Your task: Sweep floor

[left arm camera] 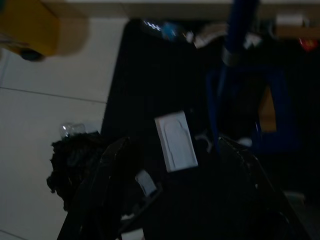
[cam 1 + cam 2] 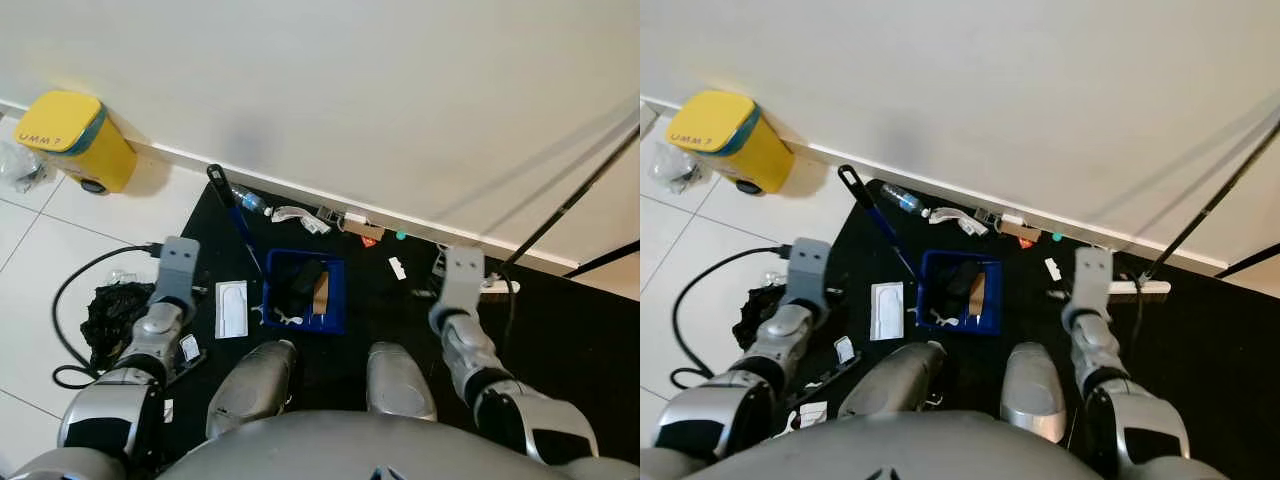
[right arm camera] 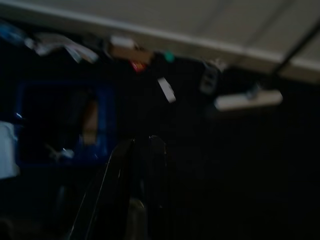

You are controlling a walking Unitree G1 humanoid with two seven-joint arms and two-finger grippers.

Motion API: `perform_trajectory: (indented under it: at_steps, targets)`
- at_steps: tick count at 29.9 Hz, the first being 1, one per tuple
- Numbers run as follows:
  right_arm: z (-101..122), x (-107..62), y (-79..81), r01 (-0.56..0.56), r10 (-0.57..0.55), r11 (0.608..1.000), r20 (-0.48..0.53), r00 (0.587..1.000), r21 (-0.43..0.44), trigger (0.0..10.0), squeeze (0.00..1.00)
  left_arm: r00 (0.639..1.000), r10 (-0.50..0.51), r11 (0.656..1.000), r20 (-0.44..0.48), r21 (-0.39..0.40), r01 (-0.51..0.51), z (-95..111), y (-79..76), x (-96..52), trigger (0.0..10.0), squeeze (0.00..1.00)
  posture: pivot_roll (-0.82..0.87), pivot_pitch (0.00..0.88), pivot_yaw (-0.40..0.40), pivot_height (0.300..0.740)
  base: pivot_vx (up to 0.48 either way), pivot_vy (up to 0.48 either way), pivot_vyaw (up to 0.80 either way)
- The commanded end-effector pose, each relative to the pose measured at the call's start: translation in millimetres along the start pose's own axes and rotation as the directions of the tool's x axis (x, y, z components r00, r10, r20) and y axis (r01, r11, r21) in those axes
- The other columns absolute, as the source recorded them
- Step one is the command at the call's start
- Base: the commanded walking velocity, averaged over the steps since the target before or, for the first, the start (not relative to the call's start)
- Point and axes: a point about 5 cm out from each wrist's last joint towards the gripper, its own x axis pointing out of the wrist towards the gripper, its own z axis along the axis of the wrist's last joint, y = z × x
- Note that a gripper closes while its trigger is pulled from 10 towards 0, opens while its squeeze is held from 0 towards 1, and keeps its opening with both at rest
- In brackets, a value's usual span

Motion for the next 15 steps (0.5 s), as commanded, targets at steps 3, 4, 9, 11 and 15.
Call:
perform_trajectory:
  at_steps: [3, 4, 9, 11, 15]
  targets:
    - [-21, -7.5, -5.3, 0.0, 0.0, 1.0, -0.095, 0.995, -0.001, 10.0, 0.0, 0.998, 0.016, 0.999, -0.062, 0.042, -0.013, -6, -0.8, 0.0, 10.0, 0.0, 0.04, 0.0, 0.005, 0.74, 0.0, 0.0, 0.0]
    - [-23, -8.1, -5.4, -0.003, 0.003, 1.0, -0.101, 0.995, -0.007, 10.0, 0.0, 0.998, 0.019, 0.999, -0.068, 0.041, -0.016, -7, -0.2, -0.2, 10.0, 0.0, 0.04, 0.0, 0.005, 0.74, 0.0, 0.0, 0.0]
    - [-28, -10.3, -4.2, -0.022, 0.022, 1.0, -0.12, 0.993, 0.002, 10.0, 0.0, 0.994, 0.015, 0.999, -0.108, 0.038, -0.011, -13, 2.0, -1.7, 10.0, 0.0, 0.03, 0.0, 0.009, 0.74, 0.0, 0.0, 0.0]
    - [-31, -11.2, -4.6, -0.037, 0.036, 0.999, -0.137, 0.99, -0.009, 10.0, 0.0, 0.987, 0.011, 0.998, -0.161, 0.063, -0.001, -24, 5.0, -5.6, 10.0, 0.0, 0.04, 0.0, 0.008, 0.74, 0.0, 0.0, 0.0]
    - [-33, -12.1, -5.6, -0.044, 0.038, 0.998, -0.155, 0.987, -0.034, 10.0, 0.0, 0.982, 0.016, 0.997, -0.19, 0.082, -0.001, -31, 7.1, -8.7, 10.0, 0.0, 0.04, 0.0, 0.008, 0.74, 0.0, 0.0, 0.0]
